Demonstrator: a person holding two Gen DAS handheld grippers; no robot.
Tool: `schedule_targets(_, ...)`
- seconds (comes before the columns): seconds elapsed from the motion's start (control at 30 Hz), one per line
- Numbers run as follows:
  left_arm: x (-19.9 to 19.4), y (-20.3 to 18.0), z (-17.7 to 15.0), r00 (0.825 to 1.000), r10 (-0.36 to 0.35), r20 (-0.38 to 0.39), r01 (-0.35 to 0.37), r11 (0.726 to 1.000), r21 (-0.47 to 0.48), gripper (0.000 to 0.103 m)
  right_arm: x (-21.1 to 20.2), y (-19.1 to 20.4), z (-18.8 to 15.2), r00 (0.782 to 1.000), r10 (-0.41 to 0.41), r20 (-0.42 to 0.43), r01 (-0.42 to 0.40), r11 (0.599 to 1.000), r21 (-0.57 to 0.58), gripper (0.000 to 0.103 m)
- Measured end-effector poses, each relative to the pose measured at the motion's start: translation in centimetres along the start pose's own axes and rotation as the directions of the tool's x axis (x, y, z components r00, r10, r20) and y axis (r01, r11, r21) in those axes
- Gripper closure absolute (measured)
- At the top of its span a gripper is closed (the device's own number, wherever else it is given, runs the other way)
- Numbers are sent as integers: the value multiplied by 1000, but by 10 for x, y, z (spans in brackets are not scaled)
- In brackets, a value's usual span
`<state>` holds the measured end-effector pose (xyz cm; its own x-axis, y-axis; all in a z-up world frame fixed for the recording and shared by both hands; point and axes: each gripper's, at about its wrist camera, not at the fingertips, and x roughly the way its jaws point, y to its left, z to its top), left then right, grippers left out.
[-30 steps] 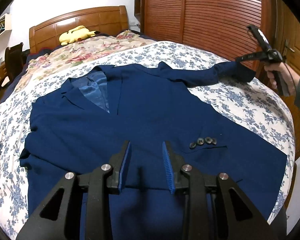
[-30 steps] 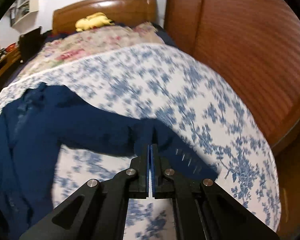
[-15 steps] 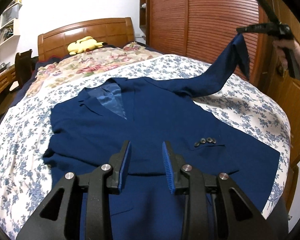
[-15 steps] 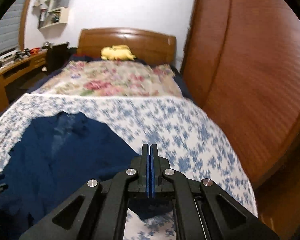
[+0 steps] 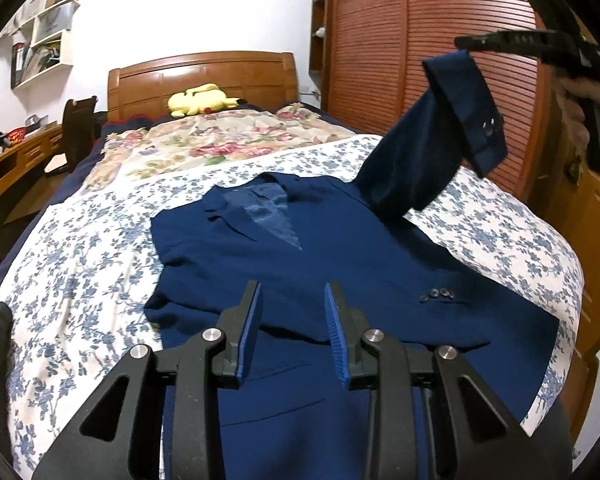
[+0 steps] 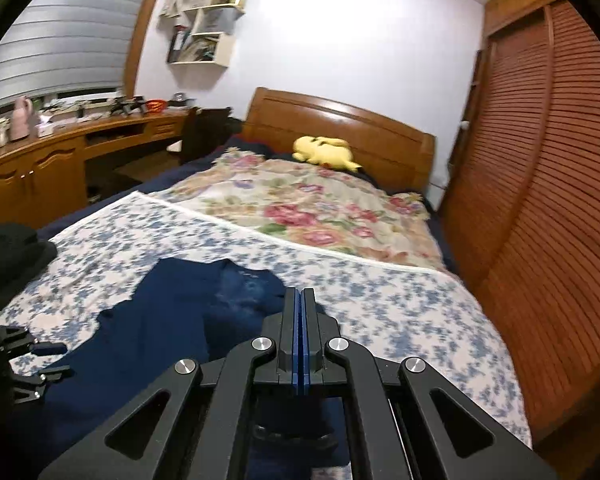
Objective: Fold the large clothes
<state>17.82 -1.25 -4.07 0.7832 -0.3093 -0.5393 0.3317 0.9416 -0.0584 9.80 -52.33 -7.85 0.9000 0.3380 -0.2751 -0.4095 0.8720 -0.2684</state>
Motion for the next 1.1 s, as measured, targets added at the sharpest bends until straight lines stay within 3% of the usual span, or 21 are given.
schedule_targets(0.3, -8, 21, -3, 1000, 27, 5, -27, 999, -30, 70, 14, 42, -5, 994, 109, -27, -111, 990, -81, 103)
schedule_targets(0.4, -8, 23, -2, 1000, 29, 6, -28, 999, -37, 70, 42, 27, -10, 987, 143, -76, -147, 988, -43, 103)
schedule_targets(0.5, -7, 24, -2, 1000, 31, 5, -31, 999, -36, 70, 71, 22, -37, 978, 145, -150, -146, 989, 2, 103)
schedule_targets(0.7, -5, 22, -2, 1000, 31, -1, -31, 999, -27, 70, 124, 29, -74, 946, 165, -280, -152, 986, 65, 102)
schedule_targets(0.77, -4, 21, -3, 999, 32, -7, -32, 999, -25, 70, 138, 36, -71, 934, 182, -308, -170, 983, 68, 100)
schedule_targets(0.87, 0, 21, -3, 999, 32, -13, -32, 999, -24, 70, 156, 53, -76, 918, 188, -348, -178, 982, 62, 81)
schedule_targets(0.93, 1, 20, -4, 999, 31, -14, -31, 999, -23, 70, 153, 56, -87, 905, 228, -359, -214, 974, 78, 57)
schedule_targets(1.1, 4, 17, -5, 999, 30, -21, -31, 999, -16, 70, 153, 65, -92, 890, 271, -367, -261, 962, 78, 46)
